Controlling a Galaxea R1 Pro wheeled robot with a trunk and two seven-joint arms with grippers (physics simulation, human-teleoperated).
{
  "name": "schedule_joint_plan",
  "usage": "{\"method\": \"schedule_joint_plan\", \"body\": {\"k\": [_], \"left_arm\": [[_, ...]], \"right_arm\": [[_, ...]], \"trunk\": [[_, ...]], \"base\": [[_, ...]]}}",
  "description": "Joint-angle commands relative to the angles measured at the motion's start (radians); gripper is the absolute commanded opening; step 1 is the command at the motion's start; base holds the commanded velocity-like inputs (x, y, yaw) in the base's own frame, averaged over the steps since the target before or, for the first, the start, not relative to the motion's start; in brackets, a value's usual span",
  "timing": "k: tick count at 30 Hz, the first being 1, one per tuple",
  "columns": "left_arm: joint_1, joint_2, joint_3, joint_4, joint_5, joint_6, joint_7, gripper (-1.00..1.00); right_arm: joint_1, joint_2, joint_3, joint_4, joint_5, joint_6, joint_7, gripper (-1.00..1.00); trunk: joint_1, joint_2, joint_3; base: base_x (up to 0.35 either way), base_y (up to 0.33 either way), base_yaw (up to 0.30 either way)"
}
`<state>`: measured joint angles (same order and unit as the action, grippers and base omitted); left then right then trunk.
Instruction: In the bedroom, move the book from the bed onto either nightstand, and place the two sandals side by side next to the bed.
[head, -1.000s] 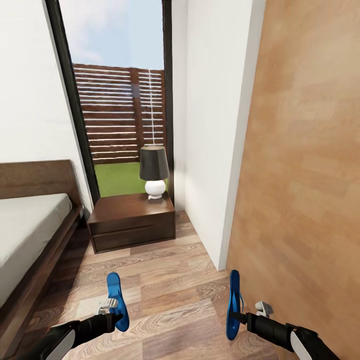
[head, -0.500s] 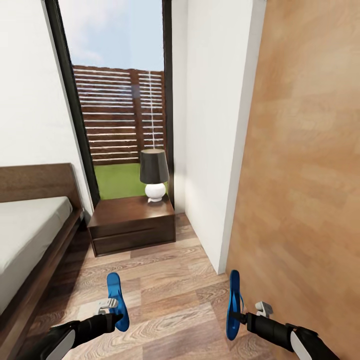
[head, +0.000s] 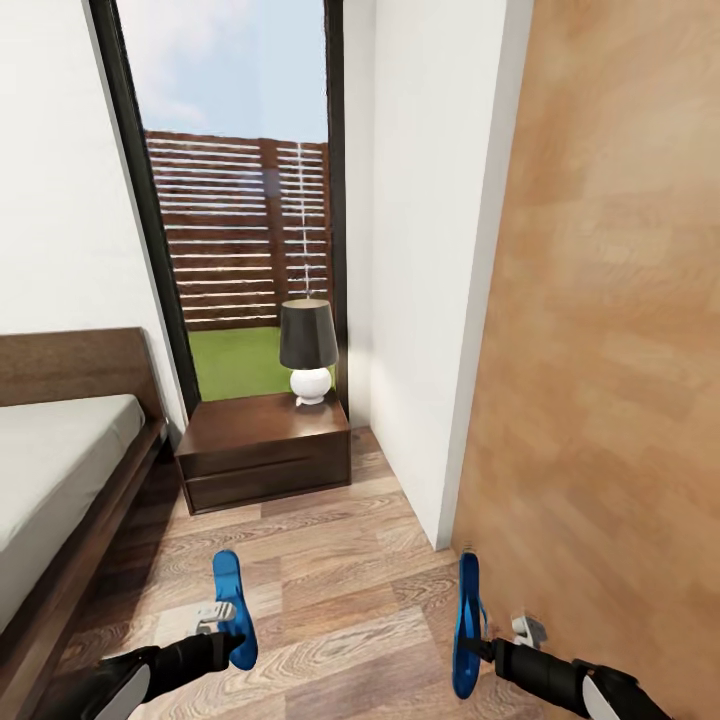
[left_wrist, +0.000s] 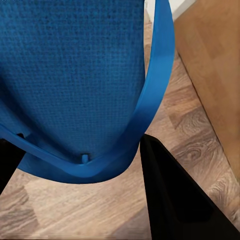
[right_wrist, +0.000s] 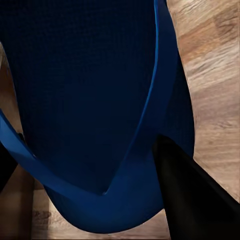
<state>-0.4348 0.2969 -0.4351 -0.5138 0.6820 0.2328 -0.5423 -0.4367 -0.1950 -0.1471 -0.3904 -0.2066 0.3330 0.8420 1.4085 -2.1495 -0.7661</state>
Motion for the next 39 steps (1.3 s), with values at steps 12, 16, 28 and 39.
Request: {"method": "schedule_joint_plan", "body": {"k": [12,16,28,39], "left_arm": [[-0.001,-0.008,-0.004,0.041,0.011,-0.035,0.001,-1.0],[-0.001,-0.012,-0.004,0.042,0.011,-0.037,0.001,-1.0],[-0.001,-0.014,-0.025,0.147,-0.005,-0.079,0.003,-1.0],[-0.001,-0.064,-0.042,0.394,-0.033,-0.345,0.002,-1.0]], "right_arm": [[-0.001,0.003,-0.003,0.098,-0.01,-0.118,0.003,-1.0],[-0.001,0.003,-0.003,0.099,-0.01,-0.119,0.003,-1.0],[-0.001,0.003,-0.003,0.1,-0.011,-0.12,0.003,-1.0],[-0.001,0.003,-0.003,0.101,-0.011,-0.12,0.003,-1.0]], "trunk": [[0.0,-0.001,-0.001],[0.0,-0.001,-0.001],[0.0,-0.001,-0.001],[0.0,-0.001,-0.001]], "base": [[0.137,0.0,0.0],[0.042,0.0,0.0],[0.09,0.0,0.0],[0.002,0.0,0.0]]}}
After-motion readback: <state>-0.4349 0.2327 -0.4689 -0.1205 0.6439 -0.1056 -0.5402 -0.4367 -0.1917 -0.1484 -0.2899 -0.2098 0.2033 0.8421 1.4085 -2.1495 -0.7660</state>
